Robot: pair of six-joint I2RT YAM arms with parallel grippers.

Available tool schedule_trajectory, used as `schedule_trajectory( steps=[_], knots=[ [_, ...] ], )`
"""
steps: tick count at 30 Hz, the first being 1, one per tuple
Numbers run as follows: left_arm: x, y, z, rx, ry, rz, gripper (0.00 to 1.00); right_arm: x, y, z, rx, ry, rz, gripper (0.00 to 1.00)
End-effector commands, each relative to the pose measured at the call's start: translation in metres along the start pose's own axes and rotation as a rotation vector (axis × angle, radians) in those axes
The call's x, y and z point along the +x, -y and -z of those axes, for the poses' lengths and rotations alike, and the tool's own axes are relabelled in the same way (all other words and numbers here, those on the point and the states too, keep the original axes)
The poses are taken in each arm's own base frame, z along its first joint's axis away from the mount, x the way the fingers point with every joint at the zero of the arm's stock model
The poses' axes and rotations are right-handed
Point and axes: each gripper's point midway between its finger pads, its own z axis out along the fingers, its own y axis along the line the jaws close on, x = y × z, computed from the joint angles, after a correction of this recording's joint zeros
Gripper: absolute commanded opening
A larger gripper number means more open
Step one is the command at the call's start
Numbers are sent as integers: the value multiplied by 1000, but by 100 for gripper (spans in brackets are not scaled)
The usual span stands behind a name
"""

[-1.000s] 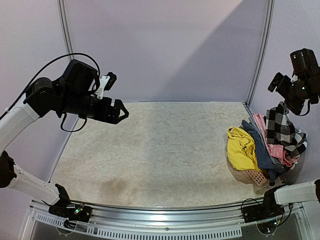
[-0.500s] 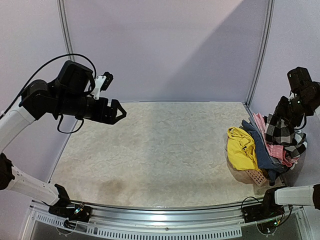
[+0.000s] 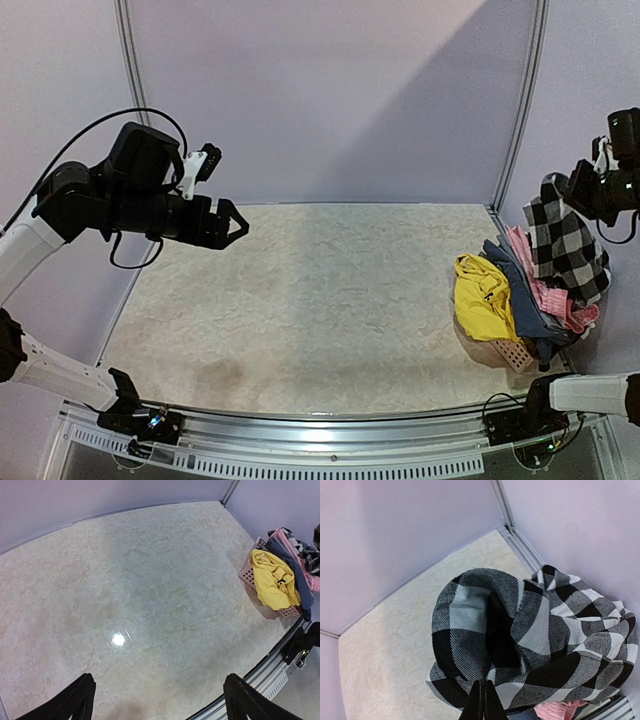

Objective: Fold and stack the mixed laundry pile
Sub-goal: Pick up the crumpled shirt.

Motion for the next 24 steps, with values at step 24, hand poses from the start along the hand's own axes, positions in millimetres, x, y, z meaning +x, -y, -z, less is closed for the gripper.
schedule_trajectory(
  steps=[24],
  knots=[
    [-38,-51,70,-245,167,-80,91,-6,-319,233,-1357,124,214,0]
  ],
)
